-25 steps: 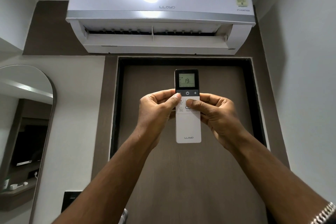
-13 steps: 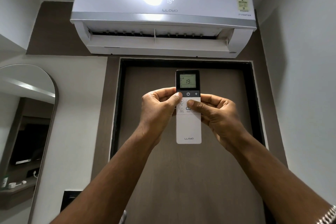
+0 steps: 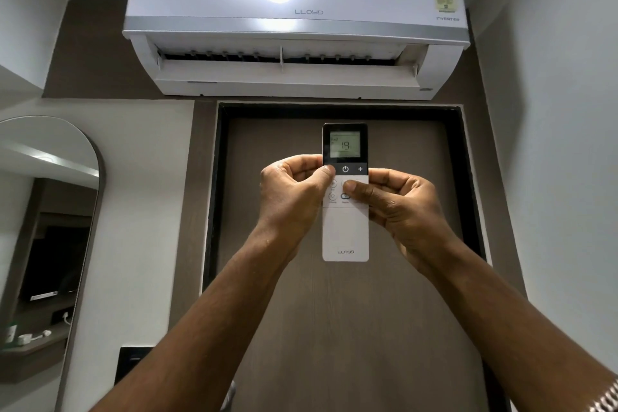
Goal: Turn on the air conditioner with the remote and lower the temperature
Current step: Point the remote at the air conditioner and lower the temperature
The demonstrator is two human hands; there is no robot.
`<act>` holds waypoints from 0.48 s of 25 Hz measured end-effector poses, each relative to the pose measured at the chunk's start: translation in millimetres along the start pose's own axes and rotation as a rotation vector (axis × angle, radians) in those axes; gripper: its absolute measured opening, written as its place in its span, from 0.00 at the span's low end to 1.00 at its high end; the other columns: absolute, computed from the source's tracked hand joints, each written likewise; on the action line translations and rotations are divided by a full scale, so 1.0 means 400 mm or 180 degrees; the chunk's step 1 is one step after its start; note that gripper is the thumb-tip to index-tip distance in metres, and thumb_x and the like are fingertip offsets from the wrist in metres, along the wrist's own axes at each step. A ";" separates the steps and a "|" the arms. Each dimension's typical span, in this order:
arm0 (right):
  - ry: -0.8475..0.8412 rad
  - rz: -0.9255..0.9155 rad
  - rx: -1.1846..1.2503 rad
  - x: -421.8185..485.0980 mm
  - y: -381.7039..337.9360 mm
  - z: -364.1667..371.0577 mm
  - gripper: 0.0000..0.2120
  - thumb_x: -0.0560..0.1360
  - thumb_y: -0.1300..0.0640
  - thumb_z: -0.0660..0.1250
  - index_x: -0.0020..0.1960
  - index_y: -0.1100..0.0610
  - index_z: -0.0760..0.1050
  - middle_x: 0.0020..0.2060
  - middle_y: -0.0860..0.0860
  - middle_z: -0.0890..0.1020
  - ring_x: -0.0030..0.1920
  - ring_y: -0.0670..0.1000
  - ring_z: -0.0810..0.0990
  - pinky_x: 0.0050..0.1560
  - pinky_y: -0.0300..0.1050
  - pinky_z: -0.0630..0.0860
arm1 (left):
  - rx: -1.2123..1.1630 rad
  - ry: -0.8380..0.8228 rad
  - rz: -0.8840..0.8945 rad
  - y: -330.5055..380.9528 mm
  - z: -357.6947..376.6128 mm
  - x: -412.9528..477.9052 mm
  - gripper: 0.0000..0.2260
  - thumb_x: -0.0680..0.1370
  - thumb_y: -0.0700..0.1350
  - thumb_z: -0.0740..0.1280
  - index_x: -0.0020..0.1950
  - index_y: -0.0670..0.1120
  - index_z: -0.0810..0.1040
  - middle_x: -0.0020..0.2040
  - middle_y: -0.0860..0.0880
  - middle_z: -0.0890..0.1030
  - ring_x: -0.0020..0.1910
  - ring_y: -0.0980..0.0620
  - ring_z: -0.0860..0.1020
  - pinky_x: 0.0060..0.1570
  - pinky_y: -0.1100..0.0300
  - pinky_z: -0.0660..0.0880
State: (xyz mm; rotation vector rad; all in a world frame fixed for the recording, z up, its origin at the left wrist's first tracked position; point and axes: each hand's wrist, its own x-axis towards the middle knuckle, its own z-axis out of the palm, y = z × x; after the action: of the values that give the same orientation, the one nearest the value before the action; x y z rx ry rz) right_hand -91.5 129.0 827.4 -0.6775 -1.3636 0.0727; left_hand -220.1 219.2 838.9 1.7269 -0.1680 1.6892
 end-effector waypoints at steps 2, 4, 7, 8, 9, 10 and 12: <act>-0.0006 0.0015 -0.0018 0.000 0.001 -0.002 0.17 0.62 0.57 0.75 0.50 0.60 0.81 0.47 0.57 0.87 0.47 0.58 0.87 0.47 0.48 0.85 | -0.0047 -0.0016 -0.0008 0.001 0.000 -0.001 0.01 0.74 0.42 0.69 0.45 0.47 0.79 0.43 0.50 0.84 0.39 0.55 0.85 0.35 0.63 0.80; -0.0052 0.0027 -0.0003 -0.001 0.001 -0.003 0.17 0.62 0.57 0.75 0.50 0.59 0.81 0.46 0.56 0.88 0.47 0.57 0.87 0.46 0.47 0.85 | -0.0074 -0.0038 -0.0007 -0.002 -0.004 -0.001 0.02 0.74 0.41 0.69 0.45 0.47 0.80 0.43 0.50 0.84 0.40 0.55 0.85 0.35 0.63 0.80; -0.0095 0.0017 0.0061 -0.002 0.003 -0.004 0.15 0.61 0.57 0.75 0.48 0.57 0.82 0.42 0.53 0.89 0.44 0.54 0.88 0.42 0.44 0.84 | -0.0144 -0.0064 -0.0005 -0.003 -0.005 -0.002 0.04 0.74 0.41 0.69 0.43 0.50 0.80 0.40 0.53 0.85 0.39 0.55 0.85 0.34 0.63 0.80; -0.0107 0.0006 0.0066 -0.002 0.002 -0.004 0.15 0.61 0.57 0.75 0.47 0.56 0.82 0.41 0.52 0.89 0.44 0.54 0.88 0.41 0.43 0.84 | -0.0172 -0.0056 -0.0008 -0.004 -0.004 -0.002 0.05 0.74 0.40 0.69 0.42 0.50 0.81 0.38 0.54 0.85 0.38 0.54 0.85 0.34 0.63 0.80; -0.0119 -0.0002 0.0070 -0.003 0.001 -0.002 0.15 0.61 0.57 0.75 0.47 0.56 0.82 0.41 0.52 0.89 0.44 0.54 0.88 0.41 0.43 0.84 | -0.0189 -0.0047 -0.0010 -0.004 -0.003 -0.003 0.05 0.74 0.40 0.69 0.42 0.50 0.81 0.37 0.55 0.85 0.38 0.54 0.85 0.34 0.62 0.80; -0.0127 -0.0007 0.0080 -0.002 0.002 -0.002 0.15 0.61 0.57 0.75 0.47 0.57 0.82 0.41 0.52 0.89 0.44 0.54 0.88 0.41 0.43 0.84 | -0.0185 -0.0049 -0.0002 -0.004 -0.003 -0.002 0.05 0.74 0.40 0.69 0.42 0.50 0.81 0.38 0.54 0.85 0.39 0.53 0.85 0.34 0.62 0.80; -0.0113 0.0010 0.0085 -0.001 0.004 -0.001 0.15 0.61 0.58 0.75 0.47 0.58 0.82 0.41 0.53 0.89 0.43 0.54 0.88 0.42 0.44 0.84 | -0.0160 -0.0081 0.0027 -0.008 -0.006 0.000 0.04 0.74 0.41 0.69 0.43 0.50 0.81 0.40 0.54 0.85 0.40 0.54 0.85 0.35 0.62 0.80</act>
State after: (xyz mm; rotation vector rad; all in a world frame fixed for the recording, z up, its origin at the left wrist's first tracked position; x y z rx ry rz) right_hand -90.8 130.0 826.1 -0.6585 -1.3934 0.1058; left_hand -220.2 223.0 837.4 1.7135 -0.2279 1.6557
